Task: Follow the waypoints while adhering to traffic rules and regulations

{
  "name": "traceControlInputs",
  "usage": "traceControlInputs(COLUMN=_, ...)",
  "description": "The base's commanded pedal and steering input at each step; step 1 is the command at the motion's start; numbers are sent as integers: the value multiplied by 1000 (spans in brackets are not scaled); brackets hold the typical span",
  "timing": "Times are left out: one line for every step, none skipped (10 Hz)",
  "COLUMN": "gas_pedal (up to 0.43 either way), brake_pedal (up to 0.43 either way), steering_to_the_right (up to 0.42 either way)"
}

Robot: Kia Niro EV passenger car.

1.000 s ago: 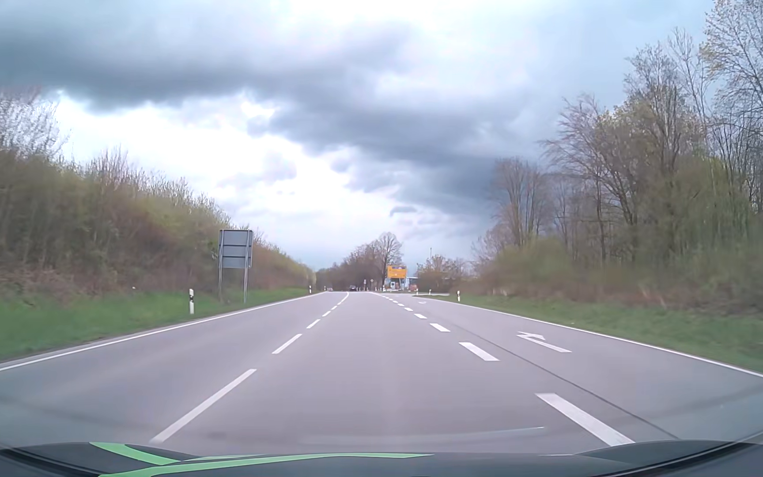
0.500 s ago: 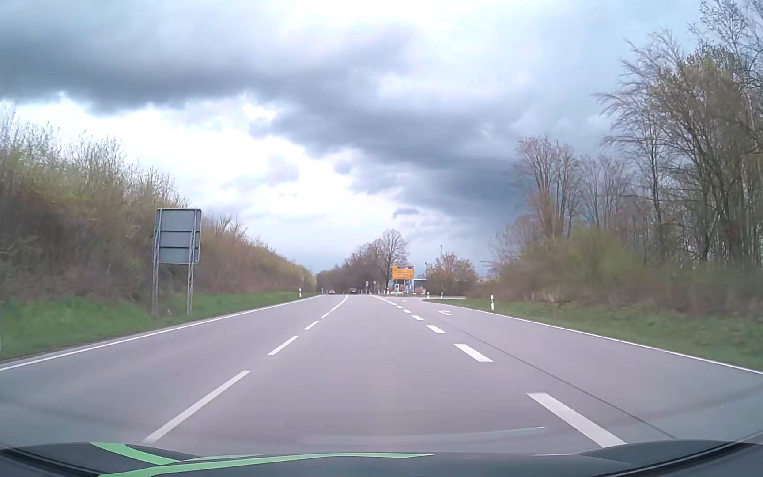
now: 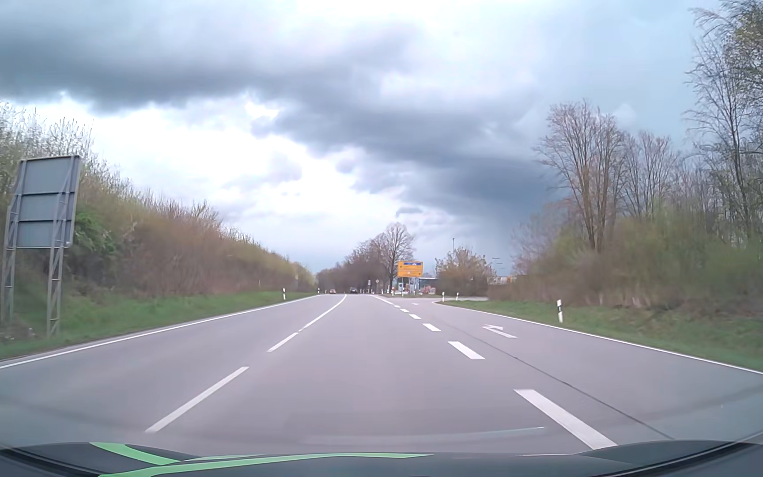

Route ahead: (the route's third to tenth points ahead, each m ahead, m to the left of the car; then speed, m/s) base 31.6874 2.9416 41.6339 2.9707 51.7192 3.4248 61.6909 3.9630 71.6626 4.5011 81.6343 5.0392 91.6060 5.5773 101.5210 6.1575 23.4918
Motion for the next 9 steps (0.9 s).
traceControlInputs(gas_pedal=197, brake_pedal=0, steering_to_the_right=-7)
traceControlInputs(gas_pedal=197, brake_pedal=0, steering_to_the_right=-8)
traceControlInputs(gas_pedal=197, brake_pedal=0, steering_to_the_right=-8)
traceControlInputs(gas_pedal=197, brake_pedal=0, steering_to_the_right=-7)
traceControlInputs(gas_pedal=197, brake_pedal=0, steering_to_the_right=-5)
traceControlInputs(gas_pedal=197, brake_pedal=0, steering_to_the_right=-4)
traceControlInputs(gas_pedal=209, brake_pedal=0, steering_to_the_right=-5)
traceControlInputs(gas_pedal=209, brake_pedal=0, steering_to_the_right=-4)
traceControlInputs(gas_pedal=209, brake_pedal=0, steering_to_the_right=-4)
